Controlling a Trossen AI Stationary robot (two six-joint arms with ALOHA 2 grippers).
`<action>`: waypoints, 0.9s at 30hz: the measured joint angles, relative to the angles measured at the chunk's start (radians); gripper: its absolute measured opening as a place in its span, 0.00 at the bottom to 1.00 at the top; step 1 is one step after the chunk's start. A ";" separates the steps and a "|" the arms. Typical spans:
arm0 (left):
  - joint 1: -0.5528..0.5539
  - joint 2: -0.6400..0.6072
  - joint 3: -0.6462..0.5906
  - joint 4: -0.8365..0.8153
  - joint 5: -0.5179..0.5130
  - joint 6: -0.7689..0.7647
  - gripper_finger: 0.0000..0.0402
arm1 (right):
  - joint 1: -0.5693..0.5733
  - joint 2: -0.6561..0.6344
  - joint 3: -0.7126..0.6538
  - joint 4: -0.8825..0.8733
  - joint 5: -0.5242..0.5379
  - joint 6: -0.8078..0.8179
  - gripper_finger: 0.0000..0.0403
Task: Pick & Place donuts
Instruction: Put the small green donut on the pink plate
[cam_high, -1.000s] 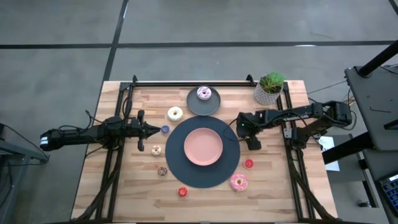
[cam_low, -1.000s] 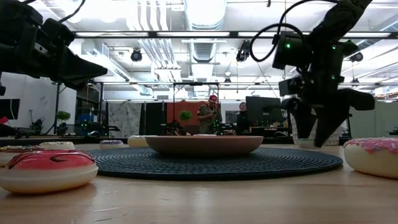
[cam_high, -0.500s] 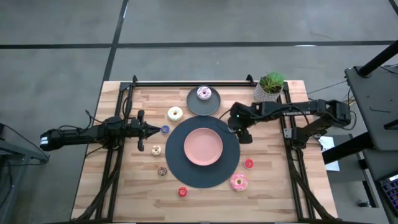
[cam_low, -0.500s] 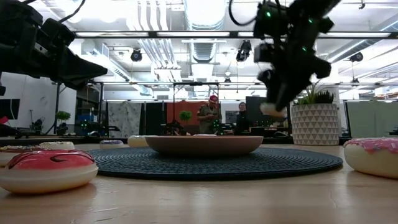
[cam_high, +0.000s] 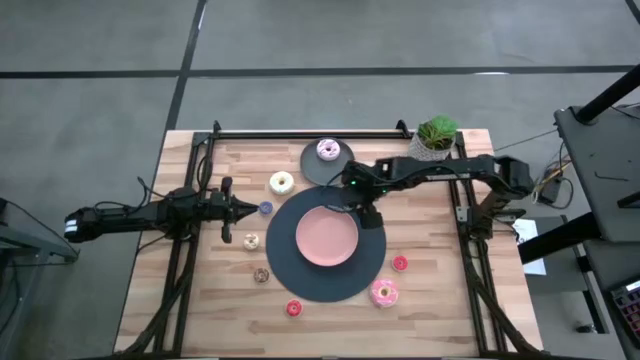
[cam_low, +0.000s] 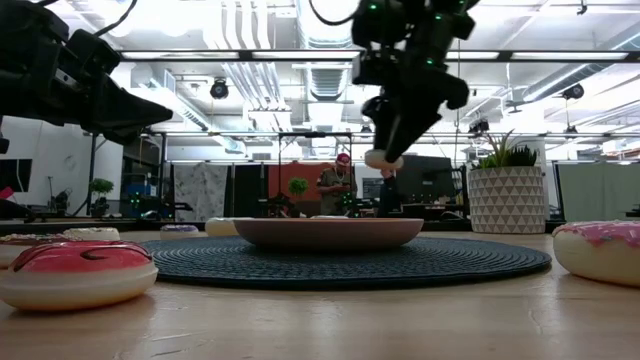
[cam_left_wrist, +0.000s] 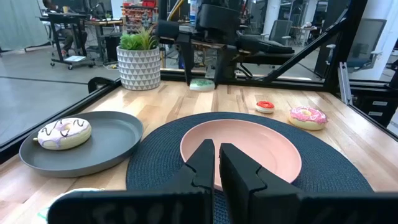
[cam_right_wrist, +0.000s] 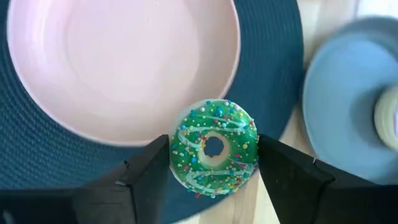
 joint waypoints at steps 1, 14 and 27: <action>0.000 0.000 0.000 0.000 0.000 0.000 0.00 | 0.005 0.017 0.016 0.001 -0.001 -0.005 0.56; 0.000 0.000 0.000 0.000 0.000 0.000 0.00 | 0.062 0.199 0.144 0.008 -0.016 -0.023 0.56; 0.000 0.001 0.000 -0.002 0.000 0.000 0.00 | 0.077 0.340 0.239 0.013 -0.023 -0.004 0.56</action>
